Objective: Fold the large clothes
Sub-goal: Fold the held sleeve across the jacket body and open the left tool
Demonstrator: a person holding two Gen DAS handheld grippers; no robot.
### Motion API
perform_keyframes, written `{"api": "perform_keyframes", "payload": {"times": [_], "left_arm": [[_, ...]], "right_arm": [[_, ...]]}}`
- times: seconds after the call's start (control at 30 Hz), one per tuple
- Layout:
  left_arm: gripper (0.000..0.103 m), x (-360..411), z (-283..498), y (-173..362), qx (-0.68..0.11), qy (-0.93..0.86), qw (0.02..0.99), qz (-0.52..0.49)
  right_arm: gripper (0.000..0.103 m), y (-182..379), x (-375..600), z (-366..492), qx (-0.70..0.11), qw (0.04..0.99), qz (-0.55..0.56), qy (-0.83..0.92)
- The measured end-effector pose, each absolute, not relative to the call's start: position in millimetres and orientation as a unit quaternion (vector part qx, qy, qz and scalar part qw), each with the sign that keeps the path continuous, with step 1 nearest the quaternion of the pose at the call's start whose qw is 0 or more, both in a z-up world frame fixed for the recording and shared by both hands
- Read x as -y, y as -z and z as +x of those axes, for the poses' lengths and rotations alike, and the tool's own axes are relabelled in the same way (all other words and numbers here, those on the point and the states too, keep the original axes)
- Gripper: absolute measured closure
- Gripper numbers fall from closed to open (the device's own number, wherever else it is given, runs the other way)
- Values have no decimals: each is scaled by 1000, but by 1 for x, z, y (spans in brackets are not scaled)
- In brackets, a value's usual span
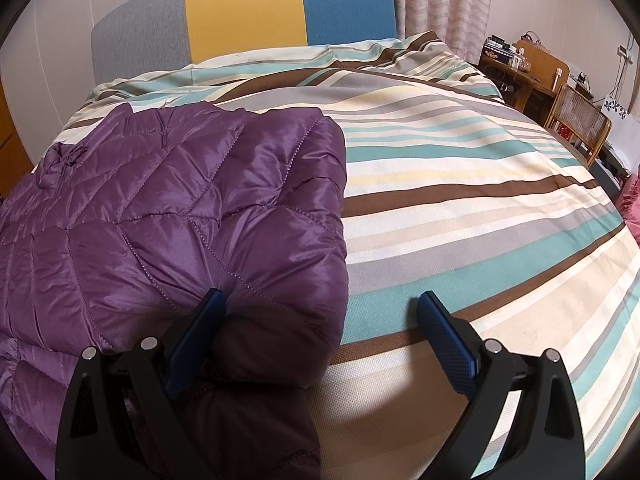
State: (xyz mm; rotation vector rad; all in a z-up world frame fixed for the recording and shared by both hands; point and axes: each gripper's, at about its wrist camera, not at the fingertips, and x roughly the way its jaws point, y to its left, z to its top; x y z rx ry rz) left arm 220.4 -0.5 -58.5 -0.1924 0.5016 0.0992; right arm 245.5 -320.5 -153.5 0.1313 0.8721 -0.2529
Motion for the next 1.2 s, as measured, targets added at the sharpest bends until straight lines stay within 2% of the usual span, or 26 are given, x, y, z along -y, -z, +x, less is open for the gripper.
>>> {"api": "perform_keyframes", "payload": {"times": [0.3, 0.67, 0.73, 0.8, 0.83, 1.0, 1.2], "left_arm": [[87, 73, 240, 87, -293, 19, 956, -32], [87, 121, 260, 118, -349, 81, 934, -15], [73, 120, 262, 123, -359, 91, 929, -21], [19, 117, 258, 119, -360, 112, 926, -36], [13, 115, 253, 116, -354, 114, 927, -40], [13, 92, 226, 100, -335, 126, 931, -74], [13, 23, 207, 86, -321, 92, 932, -138]], "right_arm": [[7, 154, 320, 246, -421, 897, 64, 122], [7, 154, 321, 246, -421, 896, 68, 121], [7, 154, 321, 246, -421, 896, 69, 120], [7, 155, 320, 246, -421, 896, 69, 121], [6, 155, 320, 246, -421, 896, 67, 121], [6, 154, 321, 246, -421, 897, 65, 122], [6, 142, 324, 237, -396, 908, 82, 108]]}}
